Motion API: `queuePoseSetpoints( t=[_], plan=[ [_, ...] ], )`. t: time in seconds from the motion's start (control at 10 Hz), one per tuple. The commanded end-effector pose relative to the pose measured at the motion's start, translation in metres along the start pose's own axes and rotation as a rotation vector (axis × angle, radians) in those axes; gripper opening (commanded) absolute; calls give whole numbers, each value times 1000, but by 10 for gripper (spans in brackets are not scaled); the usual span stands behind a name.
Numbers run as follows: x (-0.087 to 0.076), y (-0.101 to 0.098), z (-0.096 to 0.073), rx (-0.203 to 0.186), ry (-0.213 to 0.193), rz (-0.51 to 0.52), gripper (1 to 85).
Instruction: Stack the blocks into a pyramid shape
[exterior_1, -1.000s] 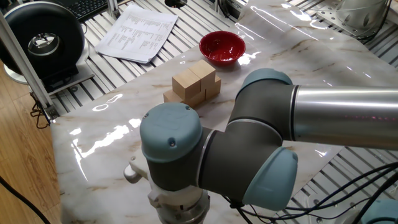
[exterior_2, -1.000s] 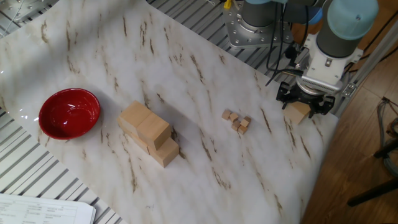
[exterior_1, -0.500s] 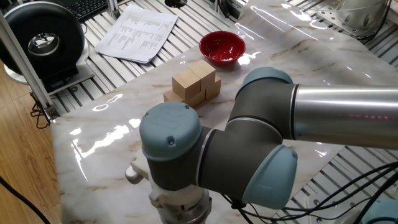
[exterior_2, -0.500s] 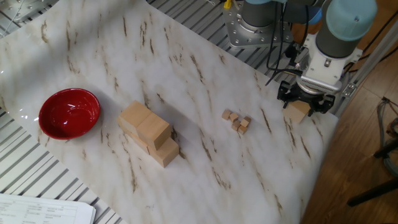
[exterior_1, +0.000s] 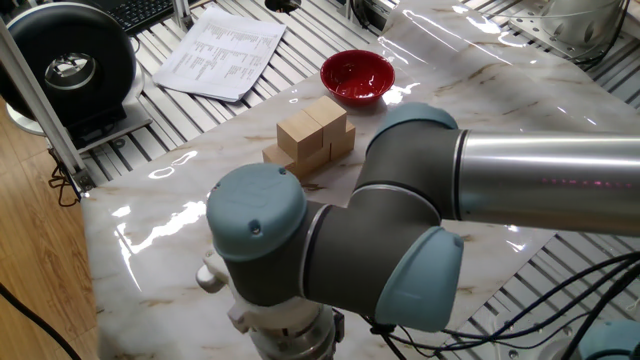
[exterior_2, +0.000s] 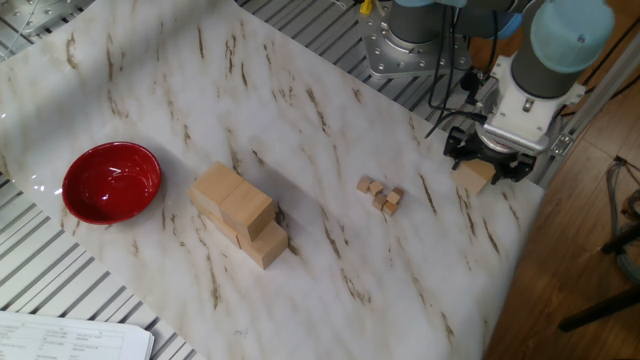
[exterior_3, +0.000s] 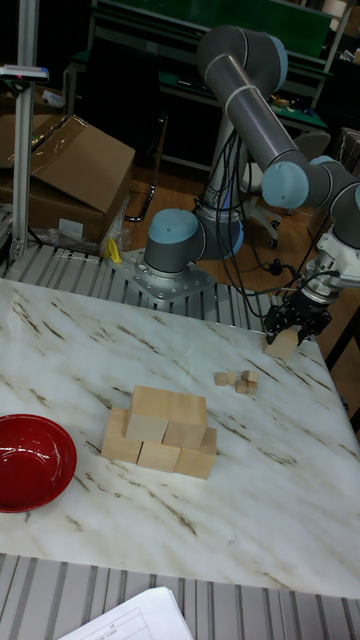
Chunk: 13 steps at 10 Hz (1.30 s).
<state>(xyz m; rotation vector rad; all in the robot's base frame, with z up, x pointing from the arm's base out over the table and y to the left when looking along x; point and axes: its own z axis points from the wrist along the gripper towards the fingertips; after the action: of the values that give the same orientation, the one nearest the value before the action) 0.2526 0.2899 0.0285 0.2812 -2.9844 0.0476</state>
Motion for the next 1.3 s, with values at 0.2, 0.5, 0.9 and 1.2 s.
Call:
queuePoseSetpoints(
  t=[0.2, 0.5, 0.9, 1.2],
  plan=[
    [-22, 3, -26, 15, -63, 59, 10],
    [-45, 1, -52, 30, -124, -5, 10],
    [-95, -19, -123, 12, -124, -39, 10],
    [-127, -34, -148, 25, -173, -79, 10]
  ],
)
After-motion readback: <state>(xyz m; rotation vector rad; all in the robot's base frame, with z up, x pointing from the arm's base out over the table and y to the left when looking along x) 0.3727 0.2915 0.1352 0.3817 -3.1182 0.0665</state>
